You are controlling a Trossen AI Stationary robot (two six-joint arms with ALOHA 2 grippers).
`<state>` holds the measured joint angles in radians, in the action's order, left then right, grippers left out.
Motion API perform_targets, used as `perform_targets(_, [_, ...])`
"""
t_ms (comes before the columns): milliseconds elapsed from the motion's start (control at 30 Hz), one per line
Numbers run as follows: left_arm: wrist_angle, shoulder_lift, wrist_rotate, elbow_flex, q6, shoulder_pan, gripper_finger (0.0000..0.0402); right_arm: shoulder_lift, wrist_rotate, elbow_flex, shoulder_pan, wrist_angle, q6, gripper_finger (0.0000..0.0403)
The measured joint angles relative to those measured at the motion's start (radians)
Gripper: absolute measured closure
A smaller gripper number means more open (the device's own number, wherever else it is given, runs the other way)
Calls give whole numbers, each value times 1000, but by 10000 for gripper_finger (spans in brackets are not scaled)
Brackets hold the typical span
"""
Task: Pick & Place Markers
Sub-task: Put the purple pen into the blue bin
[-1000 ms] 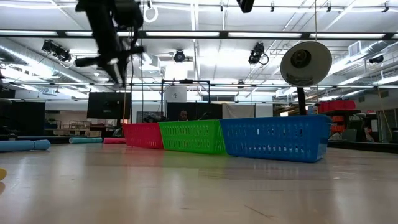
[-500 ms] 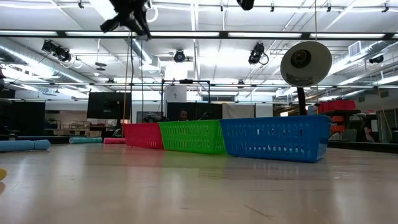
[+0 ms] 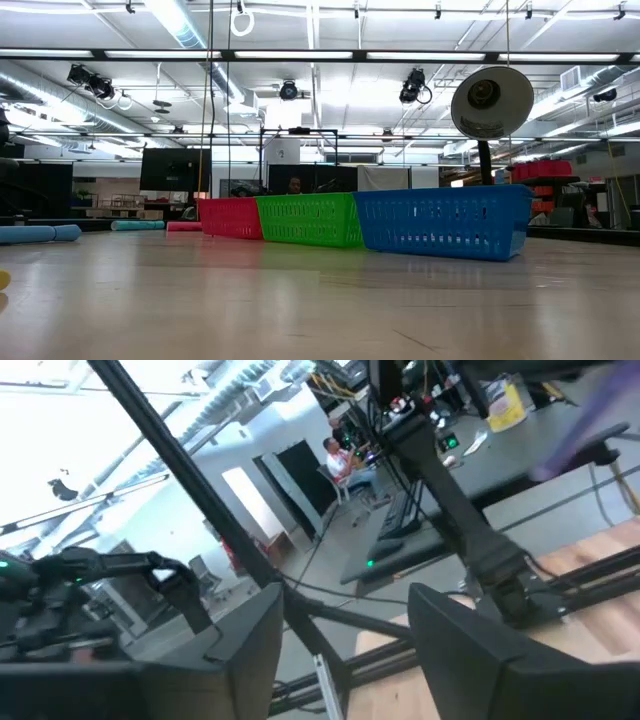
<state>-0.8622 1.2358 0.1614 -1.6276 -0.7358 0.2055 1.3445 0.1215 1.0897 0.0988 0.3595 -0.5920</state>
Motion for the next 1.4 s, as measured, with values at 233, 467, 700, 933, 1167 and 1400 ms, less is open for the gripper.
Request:
perform_targets(233, [151, -1, 72, -44, 90, -91, 361, 0, -1, 0, -4, 7, 9, 155])
perform_targets(467, [281, 0, 203, -45, 202, -196, 360, 0, -1, 0, -4, 7, 9, 154])
perform_targets(700, [411, 1, 308, -45, 322, -308, 361, 0, -7, 0, -4, 21, 44, 154])
perform_targets(933, [534, 34, 304, -44, 389, -357, 364, 1, -61, 151, 8, -117, 212, 167])
perform_targets(1167, [635, 95, 256, -43, 422, -356, 364, 0, -87, 370, 7, -450, 332, 181])
perform_targets(1400, [768, 154, 186, -43, 434, -354, 364, 0, -87, 443, 7, -528, 376, 181])
